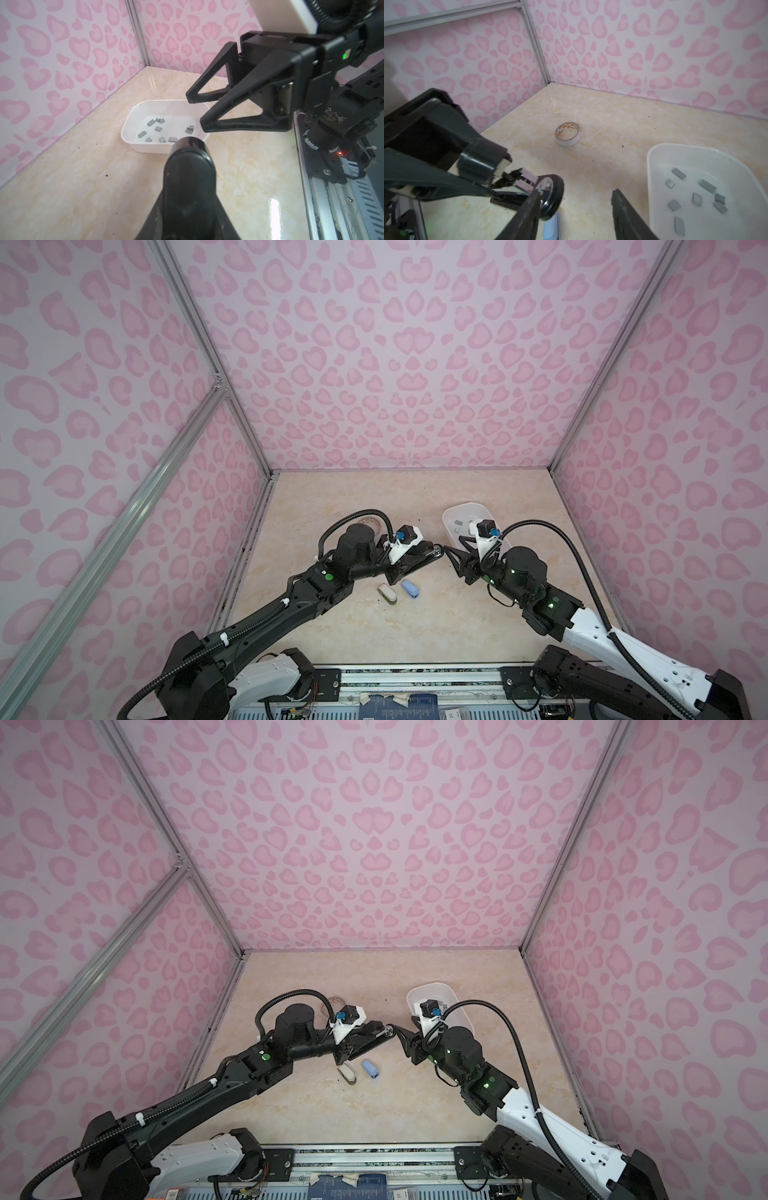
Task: Load the staples into the stapler
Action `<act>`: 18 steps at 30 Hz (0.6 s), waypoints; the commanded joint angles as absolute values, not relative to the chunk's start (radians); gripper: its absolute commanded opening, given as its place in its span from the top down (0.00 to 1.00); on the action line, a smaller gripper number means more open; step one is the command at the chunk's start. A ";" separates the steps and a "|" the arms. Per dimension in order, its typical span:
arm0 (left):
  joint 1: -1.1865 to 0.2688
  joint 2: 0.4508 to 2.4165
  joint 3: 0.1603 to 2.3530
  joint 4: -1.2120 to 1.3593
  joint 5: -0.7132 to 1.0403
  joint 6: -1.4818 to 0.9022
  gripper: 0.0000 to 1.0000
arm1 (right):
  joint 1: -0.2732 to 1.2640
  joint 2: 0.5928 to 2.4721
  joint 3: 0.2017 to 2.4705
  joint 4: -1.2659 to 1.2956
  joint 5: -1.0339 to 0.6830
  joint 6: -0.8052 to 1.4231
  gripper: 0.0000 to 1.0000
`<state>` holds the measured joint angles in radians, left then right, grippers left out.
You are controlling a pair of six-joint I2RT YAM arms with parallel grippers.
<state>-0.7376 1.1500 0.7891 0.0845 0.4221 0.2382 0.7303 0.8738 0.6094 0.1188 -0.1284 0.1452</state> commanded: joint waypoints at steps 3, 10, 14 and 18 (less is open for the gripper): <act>-0.738 1.147 0.791 0.161 0.507 0.268 0.96 | 0.725 0.904 0.675 0.009 -0.323 -0.241 0.55; -0.740 1.136 0.801 0.134 0.538 0.279 0.96 | 0.552 0.910 0.599 0.098 -0.725 -0.292 0.61; -0.742 1.132 0.801 0.134 0.573 0.285 0.96 | 0.546 0.899 0.592 0.106 -0.739 -0.317 0.60; -0.744 1.146 0.815 0.110 0.591 0.293 0.96 | 0.546 0.903 0.592 0.120 -0.783 -0.312 0.60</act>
<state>-0.7418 1.1423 0.7940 0.0689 0.5488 0.2714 0.5468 0.9012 0.5957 0.0849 -0.7090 -0.3000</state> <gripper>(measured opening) 0.286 0.398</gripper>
